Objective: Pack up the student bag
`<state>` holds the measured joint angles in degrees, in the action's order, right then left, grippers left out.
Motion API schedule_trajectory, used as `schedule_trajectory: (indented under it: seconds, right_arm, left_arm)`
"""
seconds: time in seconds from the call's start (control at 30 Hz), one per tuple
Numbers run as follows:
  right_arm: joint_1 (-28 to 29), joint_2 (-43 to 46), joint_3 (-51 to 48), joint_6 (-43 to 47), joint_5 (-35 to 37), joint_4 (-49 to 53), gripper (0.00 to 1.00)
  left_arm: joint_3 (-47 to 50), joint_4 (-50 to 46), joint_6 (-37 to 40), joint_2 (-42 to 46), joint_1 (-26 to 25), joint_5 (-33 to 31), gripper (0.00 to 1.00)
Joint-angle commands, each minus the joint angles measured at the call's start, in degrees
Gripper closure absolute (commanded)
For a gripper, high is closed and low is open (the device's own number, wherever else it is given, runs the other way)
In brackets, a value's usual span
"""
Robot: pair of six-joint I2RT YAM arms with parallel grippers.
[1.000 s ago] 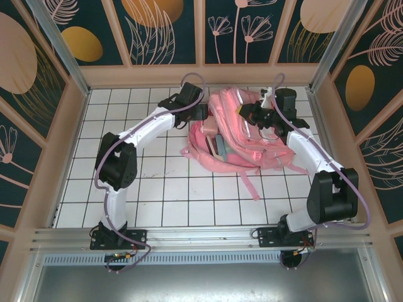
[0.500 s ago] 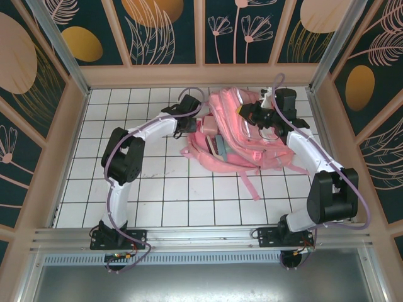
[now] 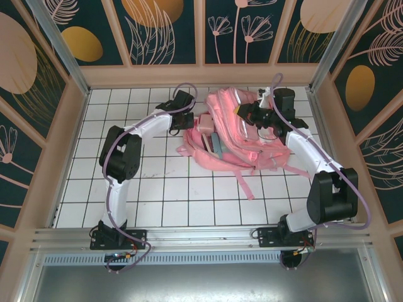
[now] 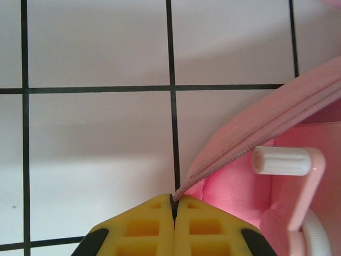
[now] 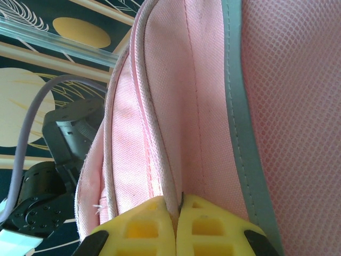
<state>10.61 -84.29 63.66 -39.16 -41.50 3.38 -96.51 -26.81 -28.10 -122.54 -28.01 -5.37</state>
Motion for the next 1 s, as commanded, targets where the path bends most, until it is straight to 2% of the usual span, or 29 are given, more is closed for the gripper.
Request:
schedule_trajectory:
  seconds: [0.0, 0.17, 0.33, 0.63, 0.77, 0.9, 0.97]
  right_arm:
    - [0.0, 1.5, 1.8, 0.5, -1.5, -2.2, 1.00]
    - [0.3, 0.3, 2.5, 0.2, -1.9, -2.7, 1.00]
    - [0.6, -0.9, 3.5, 0.5, -1.9, -2.7, 1.00]
    - [2.1, -7.7, 11.1, 5.6, -2.0, 2.2, 1.00]
    - [4.9, -11.0, 13.3, 7.6, -4.1, 4.2, 1.00]
    - [7.5, -12.5, 13.9, 12.7, -4.5, 10.4, 0.99]
    - [7.9, -11.3, 12.5, 14.3, -2.7, 12.9, 0.80]
  left_arm:
    - [0.5, 4.5, -1.0, 7.1, 1.6, -0.1, 1.00]
    - [4.1, 8.6, -0.6, 12.8, 0.8, 4.6, 1.00]
    - [6.7, 8.2, -1.1, 14.4, -1.0, 8.3, 1.00]
    - [23.5, 12.7, -7.8, 26.7, -2.6, 5.5, 1.00]
    - [26.9, 11.4, -8.7, 29.2, -2.6, 1.2, 1.00]
    - [27.9, 10.5, -9.8, 29.2, -2.4, -2.9, 1.00]
    - [27.9, 11.0, -10.1, 28.6, -2.3, -3.4, 1.00]
